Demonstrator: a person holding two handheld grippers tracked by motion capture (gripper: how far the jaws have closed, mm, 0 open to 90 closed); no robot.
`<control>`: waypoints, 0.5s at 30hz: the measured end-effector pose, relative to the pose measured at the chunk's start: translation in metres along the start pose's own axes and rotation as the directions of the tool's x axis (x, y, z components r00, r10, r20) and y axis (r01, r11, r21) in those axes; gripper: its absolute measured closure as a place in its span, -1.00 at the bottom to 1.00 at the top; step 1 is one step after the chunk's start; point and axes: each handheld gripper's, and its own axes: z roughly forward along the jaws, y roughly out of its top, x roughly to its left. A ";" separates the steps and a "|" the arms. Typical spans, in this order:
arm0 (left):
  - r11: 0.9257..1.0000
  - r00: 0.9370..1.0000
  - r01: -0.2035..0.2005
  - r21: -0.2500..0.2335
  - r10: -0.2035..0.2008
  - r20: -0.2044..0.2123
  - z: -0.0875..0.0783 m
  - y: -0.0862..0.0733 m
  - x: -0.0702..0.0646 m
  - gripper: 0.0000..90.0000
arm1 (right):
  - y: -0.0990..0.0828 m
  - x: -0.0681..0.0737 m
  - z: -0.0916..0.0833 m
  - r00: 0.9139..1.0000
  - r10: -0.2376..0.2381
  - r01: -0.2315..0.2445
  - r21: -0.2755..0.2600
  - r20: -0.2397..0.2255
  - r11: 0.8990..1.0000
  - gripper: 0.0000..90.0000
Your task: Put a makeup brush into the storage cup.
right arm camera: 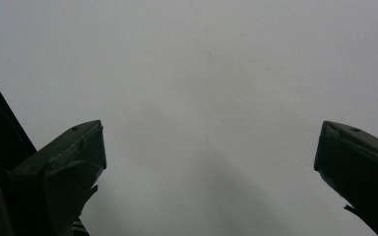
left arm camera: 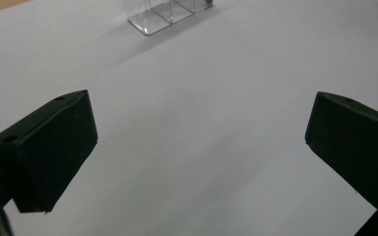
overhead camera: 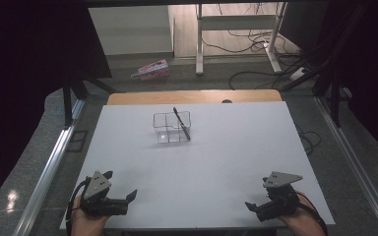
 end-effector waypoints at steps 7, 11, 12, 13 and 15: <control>1.000 1.000 0.004 0.007 -0.004 -0.006 -0.005 -0.007 -0.002 -1.00 | 0.000 0.000 0.000 1.000 -0.003 0.003 0.001 -0.001 1.000 -1.00; 1.000 1.000 0.009 0.011 -0.009 -0.008 -0.007 -0.010 -0.003 -1.00 | 0.000 0.000 0.000 1.000 -0.003 0.003 0.001 0.000 1.000 -1.00; 1.000 1.000 0.010 0.012 -0.010 -0.009 -0.007 -0.011 -0.003 -1.00 | 0.000 0.000 0.000 1.000 -0.004 0.004 0.002 0.000 1.000 -1.00; 1.000 1.000 0.011 0.012 -0.011 -0.008 -0.008 -0.011 -0.003 -1.00 | 0.000 0.000 0.000 1.000 -0.004 0.004 0.002 0.000 1.000 -1.00; 1.000 1.000 0.015 0.014 -0.015 -0.009 -0.008 -0.012 -0.003 -1.00 | 0.000 0.000 0.000 1.000 -0.004 0.004 0.003 0.000 1.000 -1.00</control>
